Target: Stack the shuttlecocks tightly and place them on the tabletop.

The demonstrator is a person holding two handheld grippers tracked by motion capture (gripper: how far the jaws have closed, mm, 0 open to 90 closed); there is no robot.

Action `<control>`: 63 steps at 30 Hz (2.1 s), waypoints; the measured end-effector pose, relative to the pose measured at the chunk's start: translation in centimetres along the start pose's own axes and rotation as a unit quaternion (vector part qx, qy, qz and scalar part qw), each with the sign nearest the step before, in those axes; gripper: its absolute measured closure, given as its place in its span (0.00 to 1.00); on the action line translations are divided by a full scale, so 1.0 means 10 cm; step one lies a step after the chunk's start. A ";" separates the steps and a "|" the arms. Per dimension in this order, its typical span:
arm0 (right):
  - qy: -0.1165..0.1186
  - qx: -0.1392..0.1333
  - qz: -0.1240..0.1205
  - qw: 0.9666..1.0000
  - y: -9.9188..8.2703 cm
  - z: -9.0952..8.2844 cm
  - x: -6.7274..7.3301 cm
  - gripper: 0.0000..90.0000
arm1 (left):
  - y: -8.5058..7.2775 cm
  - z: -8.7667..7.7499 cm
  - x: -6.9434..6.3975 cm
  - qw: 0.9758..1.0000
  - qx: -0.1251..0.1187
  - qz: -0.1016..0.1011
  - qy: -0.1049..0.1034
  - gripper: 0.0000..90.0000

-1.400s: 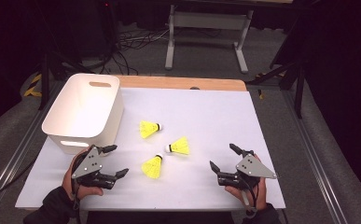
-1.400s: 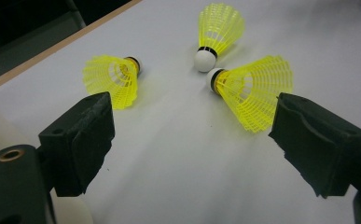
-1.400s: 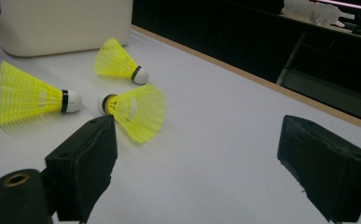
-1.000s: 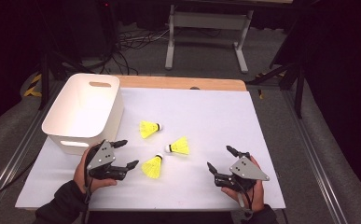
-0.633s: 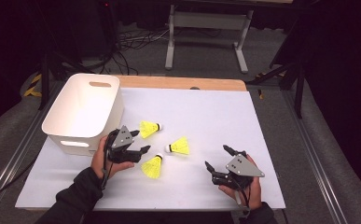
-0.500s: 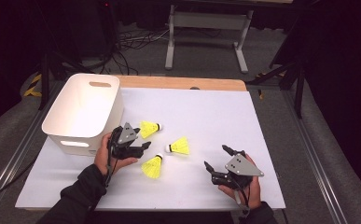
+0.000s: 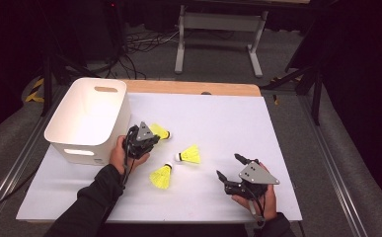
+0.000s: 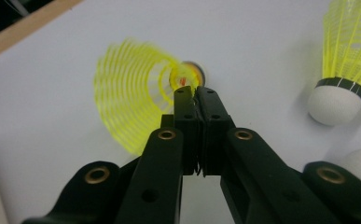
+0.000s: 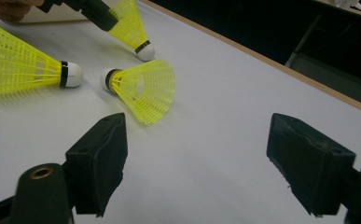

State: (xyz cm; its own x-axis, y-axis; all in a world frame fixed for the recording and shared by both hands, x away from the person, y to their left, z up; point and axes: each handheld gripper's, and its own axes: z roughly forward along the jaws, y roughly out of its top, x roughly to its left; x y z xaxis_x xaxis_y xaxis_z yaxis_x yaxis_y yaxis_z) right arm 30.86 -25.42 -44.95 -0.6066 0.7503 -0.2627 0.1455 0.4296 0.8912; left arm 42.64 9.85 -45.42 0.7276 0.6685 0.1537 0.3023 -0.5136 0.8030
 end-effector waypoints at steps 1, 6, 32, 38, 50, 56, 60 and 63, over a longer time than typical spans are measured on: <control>0.000 0.000 0.000 1.000 0.00 0.00 0.00 0.23 | 0.00 0.00 0.00 1.000 0.000 0.000 0.000 0.98; 0.004 0.002 0.004 1.000 0.00 0.00 -0.01 0.23 | 0.16 -0.21 -0.06 0.999 0.006 0.031 0.018 0.99; 0.046 0.063 0.007 0.997 -0.08 0.11 0.00 0.21 | 0.36 0.05 -0.04 0.994 0.089 0.026 0.052 0.87; 0.049 0.066 0.003 0.997 -0.08 0.11 0.01 0.21 | 0.47 0.11 -0.04 0.997 0.067 0.028 0.027 0.87; 0.051 0.071 0.002 0.996 -0.08 0.10 0.01 0.21 | 0.57 0.29 -0.06 0.995 0.080 0.059 0.018 0.98; 0.053 0.070 0.004 0.996 -0.08 0.10 0.01 0.21 | 0.58 0.20 -0.04 0.992 0.095 0.072 0.040 0.99; 0.056 0.073 0.001 0.996 -0.07 0.12 0.03 0.21 | 0.59 0.14 -0.06 0.987 0.106 0.106 0.064 0.99; 0.061 0.078 -0.004 0.995 -0.08 0.14 0.05 0.21 | 0.60 0.15 -0.06 0.985 0.114 0.115 0.057 0.99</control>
State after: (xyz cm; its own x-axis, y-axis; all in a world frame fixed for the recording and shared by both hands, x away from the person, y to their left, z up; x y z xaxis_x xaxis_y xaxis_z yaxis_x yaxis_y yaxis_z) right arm 31.54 -24.67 -46.28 -0.6968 0.6841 -0.2154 0.2528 0.5153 0.8188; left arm 44.95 5.62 -41.56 0.7234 0.5698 0.3901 0.2769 -0.7569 0.5920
